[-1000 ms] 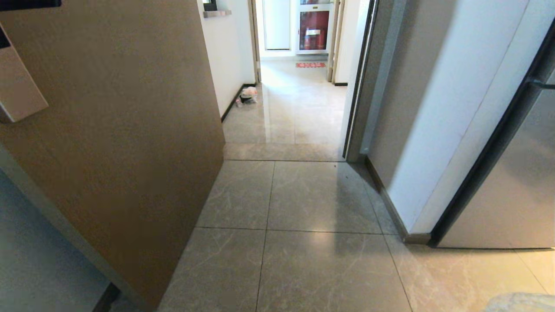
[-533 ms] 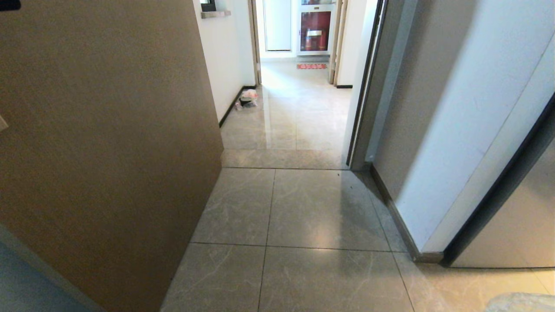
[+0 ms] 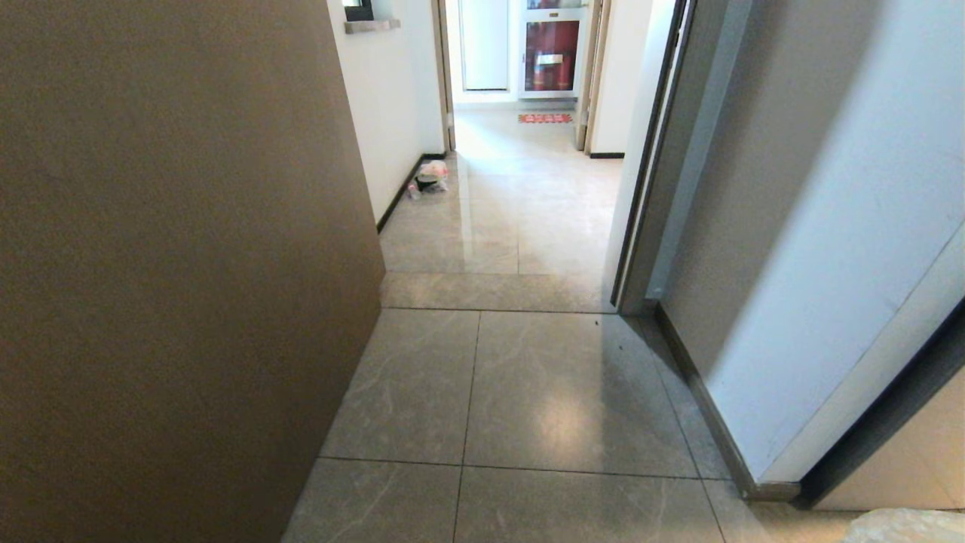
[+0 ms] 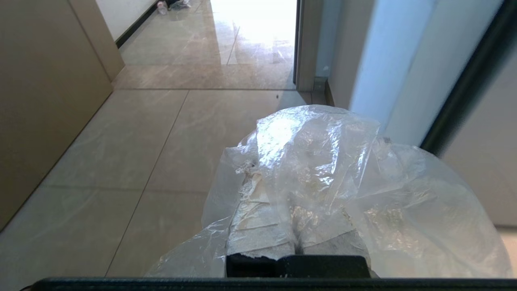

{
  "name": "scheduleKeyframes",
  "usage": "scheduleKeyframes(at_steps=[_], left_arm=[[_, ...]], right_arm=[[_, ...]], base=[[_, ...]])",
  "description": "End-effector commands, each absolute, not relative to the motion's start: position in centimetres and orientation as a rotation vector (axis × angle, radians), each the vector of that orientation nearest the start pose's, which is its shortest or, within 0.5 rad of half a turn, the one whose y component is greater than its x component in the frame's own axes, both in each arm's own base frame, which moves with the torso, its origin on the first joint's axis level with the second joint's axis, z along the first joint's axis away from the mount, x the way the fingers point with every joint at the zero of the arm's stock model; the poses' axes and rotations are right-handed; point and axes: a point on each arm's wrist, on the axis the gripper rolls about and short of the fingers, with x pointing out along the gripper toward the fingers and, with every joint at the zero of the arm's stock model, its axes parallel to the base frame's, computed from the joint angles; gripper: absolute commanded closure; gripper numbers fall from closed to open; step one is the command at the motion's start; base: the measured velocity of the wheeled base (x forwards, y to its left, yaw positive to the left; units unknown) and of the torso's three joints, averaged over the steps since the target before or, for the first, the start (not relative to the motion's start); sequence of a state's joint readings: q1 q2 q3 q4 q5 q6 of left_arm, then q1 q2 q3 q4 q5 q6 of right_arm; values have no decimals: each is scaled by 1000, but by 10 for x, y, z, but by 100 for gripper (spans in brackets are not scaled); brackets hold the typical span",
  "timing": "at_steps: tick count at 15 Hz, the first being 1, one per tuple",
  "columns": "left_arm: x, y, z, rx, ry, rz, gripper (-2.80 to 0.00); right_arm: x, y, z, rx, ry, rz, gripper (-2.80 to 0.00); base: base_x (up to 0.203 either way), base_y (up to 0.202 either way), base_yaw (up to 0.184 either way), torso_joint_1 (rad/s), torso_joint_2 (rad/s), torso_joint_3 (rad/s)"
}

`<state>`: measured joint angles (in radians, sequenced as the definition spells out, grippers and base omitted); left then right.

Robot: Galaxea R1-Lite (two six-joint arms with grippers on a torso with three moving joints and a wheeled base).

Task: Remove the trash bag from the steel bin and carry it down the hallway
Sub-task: Put the trash bag at the door

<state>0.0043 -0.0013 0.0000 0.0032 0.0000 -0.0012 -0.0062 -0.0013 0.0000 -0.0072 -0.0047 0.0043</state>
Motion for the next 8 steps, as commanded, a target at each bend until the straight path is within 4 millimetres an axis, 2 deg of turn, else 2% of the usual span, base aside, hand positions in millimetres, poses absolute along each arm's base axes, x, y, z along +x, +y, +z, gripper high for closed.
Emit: scheduleKeyframes(at_steps=[1,8], left_arm=[[-23,0,75,-2,5,5,0],[-23,0,74,-2,6,5,0]], right_arm=[[-23,0,76,5,-8,-11,0],[-23,0,76,5,-8,-11,0]], base=[[195,0,1,7,1,2],[191,0,2,3,3,0]])
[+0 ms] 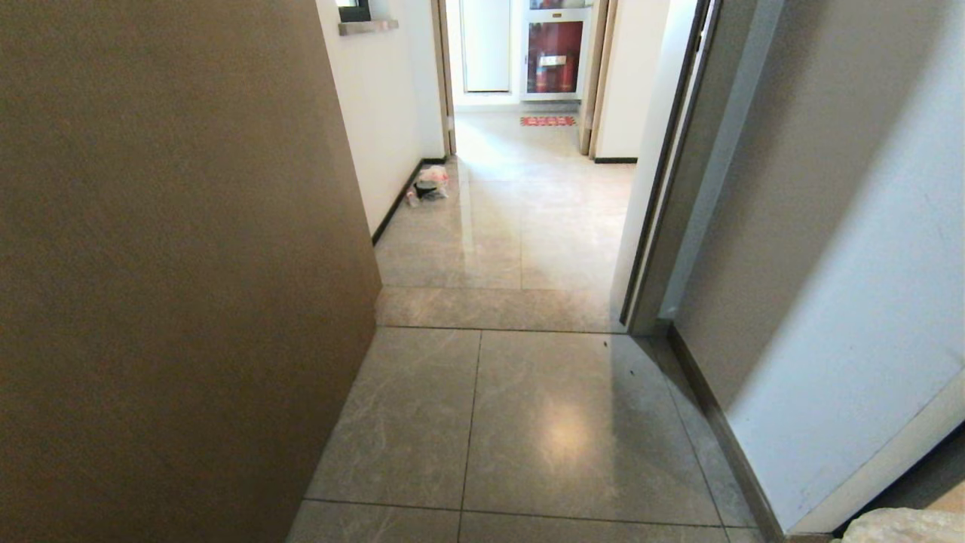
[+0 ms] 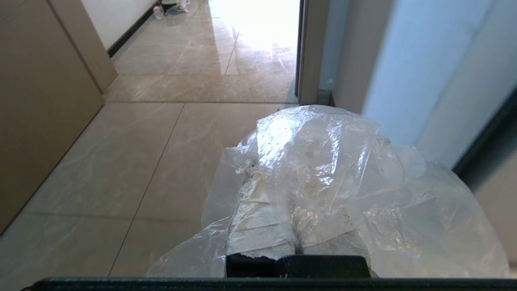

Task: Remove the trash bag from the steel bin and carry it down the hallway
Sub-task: Put the trash bag at the door

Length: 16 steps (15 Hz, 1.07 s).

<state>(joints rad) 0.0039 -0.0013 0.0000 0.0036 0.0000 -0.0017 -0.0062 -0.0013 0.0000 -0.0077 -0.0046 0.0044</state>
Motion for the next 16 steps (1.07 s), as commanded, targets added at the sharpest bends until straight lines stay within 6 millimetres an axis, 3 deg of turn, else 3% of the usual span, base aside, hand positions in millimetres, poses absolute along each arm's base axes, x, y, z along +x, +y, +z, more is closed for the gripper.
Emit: scheduleKeyframes(at_steps=[1,16], left_arm=[[-23,0,74,-2,6,5,0],[-23,0,74,-2,6,5,0]], right_arm=[[-23,0,76,5,-8,-11,0],[-23,0,76,5,-8,-11,0]], base=[[193,0,1,-1,7,0],[192,0,1,3,3,3]])
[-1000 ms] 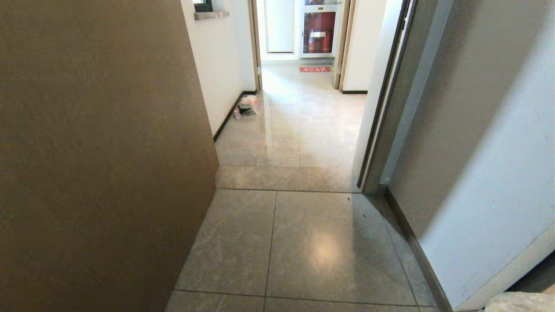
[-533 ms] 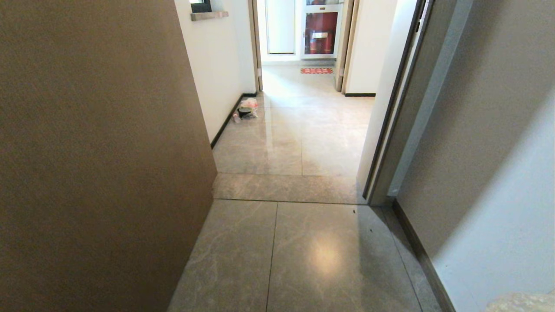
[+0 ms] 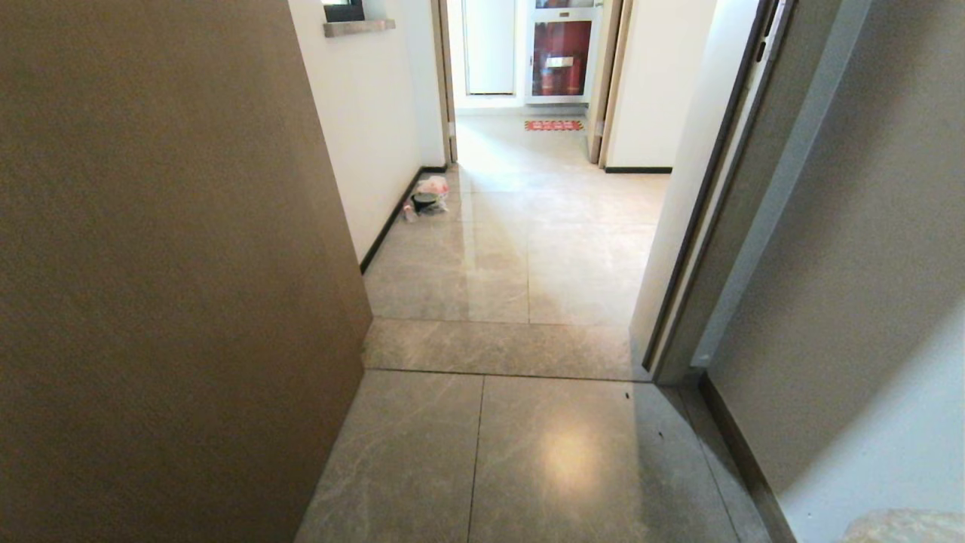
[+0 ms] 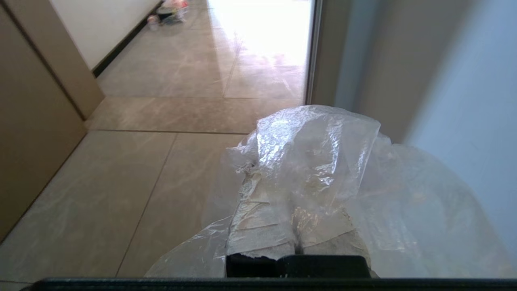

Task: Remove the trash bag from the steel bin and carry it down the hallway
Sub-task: Put the trash bag at the door

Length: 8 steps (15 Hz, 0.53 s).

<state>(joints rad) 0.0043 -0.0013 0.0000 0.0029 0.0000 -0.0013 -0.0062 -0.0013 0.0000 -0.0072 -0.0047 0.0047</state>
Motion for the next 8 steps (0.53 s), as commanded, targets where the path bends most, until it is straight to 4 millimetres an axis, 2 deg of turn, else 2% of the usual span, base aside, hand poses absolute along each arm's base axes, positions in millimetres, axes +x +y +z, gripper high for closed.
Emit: scheduleKeyframes(at_steps=[1,8], left_arm=[[-23,0,75,-2,5,5,0],[-23,0,74,-2,6,5,0]], right_arm=[[-23,0,76,5,-8,-11,0],[-23,0,76,5,-8,-11,0]], base=[[192,0,3,2,7,-2],[193,0,2,2,2,3]])
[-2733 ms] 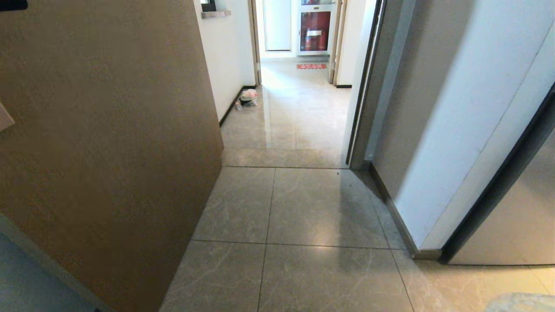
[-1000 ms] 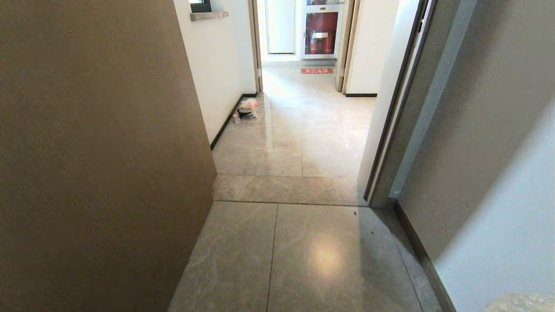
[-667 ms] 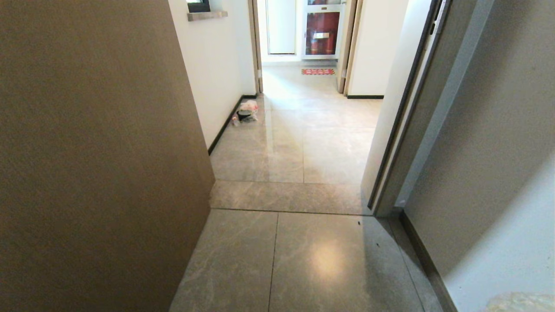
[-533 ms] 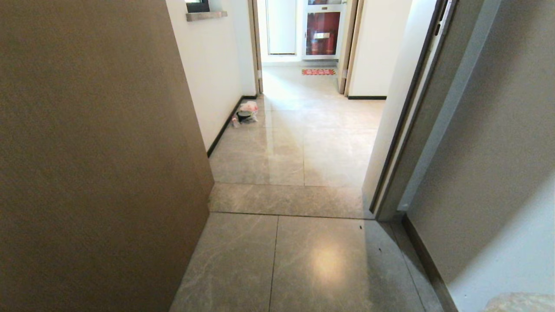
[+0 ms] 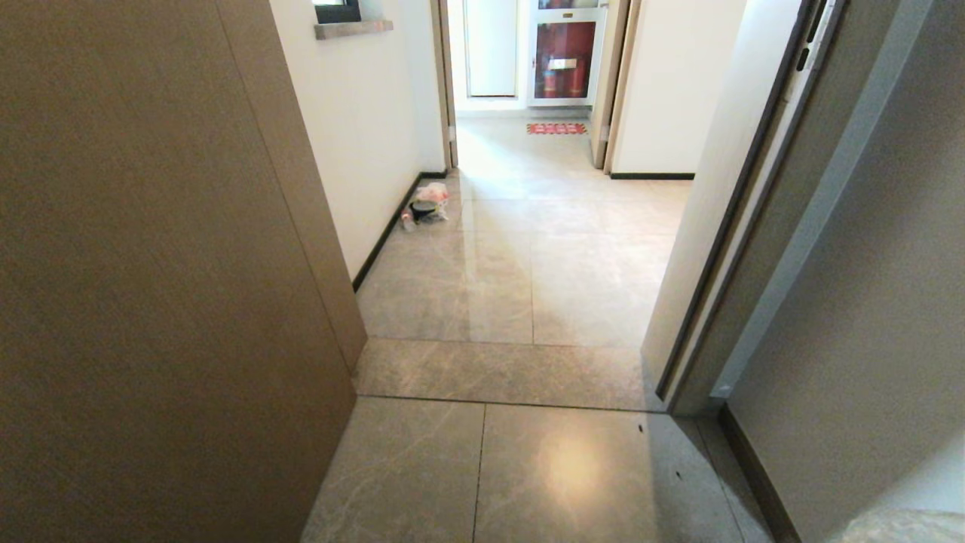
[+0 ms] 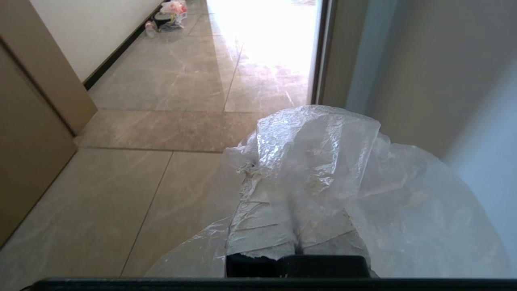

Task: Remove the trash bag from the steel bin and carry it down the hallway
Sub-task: Put the trash bag at the door

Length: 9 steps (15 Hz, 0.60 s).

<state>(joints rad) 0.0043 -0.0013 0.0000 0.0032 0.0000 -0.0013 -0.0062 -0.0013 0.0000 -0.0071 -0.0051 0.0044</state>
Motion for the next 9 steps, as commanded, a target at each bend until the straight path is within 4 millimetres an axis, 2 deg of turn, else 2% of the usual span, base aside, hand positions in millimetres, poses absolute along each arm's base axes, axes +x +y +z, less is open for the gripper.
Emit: scheduleKeyframes(at_steps=[1,9], left_arm=[[-23,0,75,-2,5,5,0],[-23,0,74,-2,6,5,0]], right_arm=[[-23,0,75,5,-6,-11,0],[-23,0,76,5,-8,-11,0]], base=[[193,0,2,2,7,-2],[193,0,1,4,3,2]])
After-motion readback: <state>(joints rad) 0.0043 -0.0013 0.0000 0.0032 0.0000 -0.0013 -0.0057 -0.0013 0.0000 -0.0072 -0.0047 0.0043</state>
